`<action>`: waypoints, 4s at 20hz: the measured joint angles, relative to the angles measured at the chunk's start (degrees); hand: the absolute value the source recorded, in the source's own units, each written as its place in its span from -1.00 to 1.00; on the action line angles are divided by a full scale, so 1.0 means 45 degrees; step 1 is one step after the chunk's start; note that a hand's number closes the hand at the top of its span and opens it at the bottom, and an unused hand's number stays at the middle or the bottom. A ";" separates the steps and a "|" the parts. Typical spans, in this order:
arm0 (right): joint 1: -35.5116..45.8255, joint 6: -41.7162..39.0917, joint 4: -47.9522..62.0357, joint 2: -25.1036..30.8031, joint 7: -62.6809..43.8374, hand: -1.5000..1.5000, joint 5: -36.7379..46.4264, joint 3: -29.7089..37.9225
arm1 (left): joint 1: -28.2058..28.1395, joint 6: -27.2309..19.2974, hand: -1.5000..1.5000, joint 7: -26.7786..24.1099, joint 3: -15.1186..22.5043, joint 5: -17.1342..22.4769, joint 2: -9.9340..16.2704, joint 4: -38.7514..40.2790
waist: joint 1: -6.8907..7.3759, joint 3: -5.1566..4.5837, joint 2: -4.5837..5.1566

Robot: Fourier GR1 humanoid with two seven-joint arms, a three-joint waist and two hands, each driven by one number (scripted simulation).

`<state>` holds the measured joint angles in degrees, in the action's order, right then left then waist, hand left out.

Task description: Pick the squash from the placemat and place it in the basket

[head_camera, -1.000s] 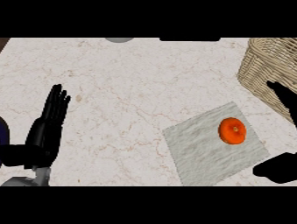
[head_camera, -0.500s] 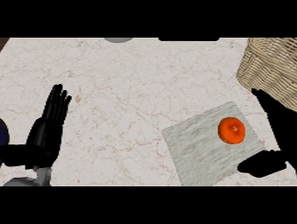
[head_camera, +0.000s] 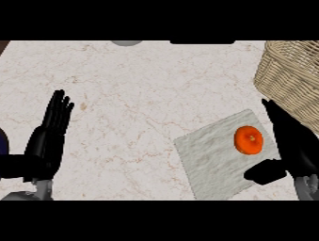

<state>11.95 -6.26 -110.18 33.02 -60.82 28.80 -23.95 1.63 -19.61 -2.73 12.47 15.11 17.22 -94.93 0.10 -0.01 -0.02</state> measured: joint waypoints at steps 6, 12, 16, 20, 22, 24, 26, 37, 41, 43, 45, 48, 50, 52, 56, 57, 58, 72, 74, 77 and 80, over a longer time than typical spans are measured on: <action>-0.0358 -0.0189 0.0333 -0.0980 0.0257 -1.00 0.1215 0.0136 | -0.0022 0.0263 0.00 0.0113 -0.0175 -0.0397 -0.0409 -0.0102 | -0.0005 0.0000 -0.0003; -0.0302 -0.0450 0.1329 -0.1925 0.0733 -1.00 0.1958 0.0598 | -0.0067 0.0535 0.00 0.0271 -0.0423 -0.0757 -0.0729 -0.0096 | 0.0002 0.0001 0.0001; -0.0450 -0.0788 0.1774 -0.2300 0.1100 -1.00 0.2246 0.1049 | -0.0112 0.0789 0.00 0.0269 -0.0663 -0.0994 -0.0919 -0.0099 | -0.0005 0.0003 0.0000; -0.0614 -0.1029 0.2211 -0.2742 0.1379 -1.00 0.2574 0.1318 | -0.0284 0.1026 0.00 0.0457 -0.0838 -0.1126 -0.1100 -0.0421 | 0.0000 0.0001 -0.0001; -0.0729 -0.1057 0.2521 -0.2847 0.1761 -1.00 0.2685 0.1568 | -0.0156 0.1183 0.00 0.0441 -0.1074 -0.1163 -0.1167 -0.0181 | -0.0006 0.0002 0.0000; -0.0939 -0.1142 0.2531 -0.3118 0.1824 -1.00 0.2922 0.1587 | -0.0287 0.1254 0.00 0.0418 -0.1077 -0.1348 -0.1337 -0.0200 | -0.0010 0.0003 0.0000; -0.1015 -0.1229 0.2733 -0.3253 0.2130 -1.00 0.3065 0.1760 | -0.0304 0.1280 0.00 0.0299 -0.1113 -0.1541 -0.1535 -0.0055 | -0.0012 0.0005 0.0001; -0.0811 -0.1355 0.4032 -0.4244 0.3406 -1.00 0.3938 0.2676 | -0.0350 0.1792 0.00 0.0656 -0.1530 -0.2073 -0.2046 -0.0395 | -0.0004 0.0003 0.0002; -0.0914 -0.1226 0.4406 -0.4511 0.3740 -1.00 0.4322 0.2912 | -0.0236 0.1872 0.00 0.0854 -0.1628 -0.2268 -0.2271 -0.0478 | -0.0008 0.0005 0.0002; -0.0946 -0.0924 0.4923 -0.4548 0.4236 -1.00 0.4465 0.3127 | -0.0169 0.1891 0.00 0.0939 -0.1657 -0.2359 -0.2386 -0.0486 | -0.0005 0.0002 0.0001; -0.0984 -0.0710 0.5241 -0.4709 0.4548 1.00 0.4630 0.3240 | -0.0097 0.1993 0.00 0.0954 -0.1782 -0.2425 -0.2430 -0.0457 | -0.0007 0.0002 0.0002; -0.0898 -0.1181 0.5416 -0.4721 0.4830 1.00 0.4536 0.3291 | 0.0114 0.2098 0.00 0.0904 -0.1930 -0.2482 -0.2496 -0.0126 | -0.0016 -0.0007 -0.0005; -0.0751 -0.1297 0.5754 -0.4676 0.5125 1.00 0.4805 0.2998 | -0.0089 0.2028 0.00 0.0907 -0.1834 -0.2596 -0.2592 -0.0315 | 0.0008 -0.0034 -0.0029; -0.0587 -0.1521 0.5950 -0.4520 0.5485 1.00 0.4876 0.3024 | -0.0384 0.2126 0.00 0.0793 -0.1803 -0.2616 -0.2630 -0.0471 | 0.0015 -0.0033 -0.0030; -0.0538 -0.1659 0.5969 -0.4561 0.5805 1.00 0.5318 0.2892 | -0.0463 0.2233 0.00 0.0726 -0.1849 -0.2726 -0.2741 -0.0454 | 0.0005 -0.0028 -0.0028; -0.0406 -0.1608 0.6156 -0.4557 0.5955 1.00 0.5429 0.2921 | -0.0235 0.2165 0.00 0.0955 -0.1874 -0.2777 -0.2775 -0.0467 | 0.0004 -0.0030 -0.0028; -0.0428 -0.1427 0.6364 -0.4584 0.6185 1.00 0.5558 0.2900 | -0.0278 0.2247 0.00 0.0863 -0.1910 -0.2767 -0.2773 -0.0423 | 0.0004 -0.0047 -0.0045; 0.4054 0.0990 1.1271 -0.6292 0.2724 1.00 0.7921 0.4700 | 0.0228 0.2809 0.00 0.0666 -0.1761 -0.2779 -0.2886 -0.0218 | 0.0832 -0.0152 0.0221; 0.5011 0.2051 1.2182 -0.6633 0.2290 1.00 0.8257 0.4964 | 0.0295 0.2795 0.00 0.0637 -0.1744 -0.2814 -0.2922 -0.0101 | 0.0923 -0.0082 0.0280; 0.6150 0.3866 1.3120 -0.6987 0.2164 1.00 0.8462 0.5334 | 0.0540 0.2741 0.00 0.0647 -0.1771 -0.2846 -0.2987 0.0136 | 0.0884 -0.0020 0.0307; 0.7178 0.5517 1.3612 -0.7161 0.2159 1.00 0.8421 0.5561 | 0.0648 0.2667 0.00 0.0842 -0.1806 -0.2871 -0.2987 0.0101 | 0.0863 0.0007 0.0270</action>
<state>44.25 18.56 -48.92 0.80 -51.11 66.69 1.08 4.55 -7.60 1.05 4.34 2.19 3.79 -94.48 3.98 0.02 1.20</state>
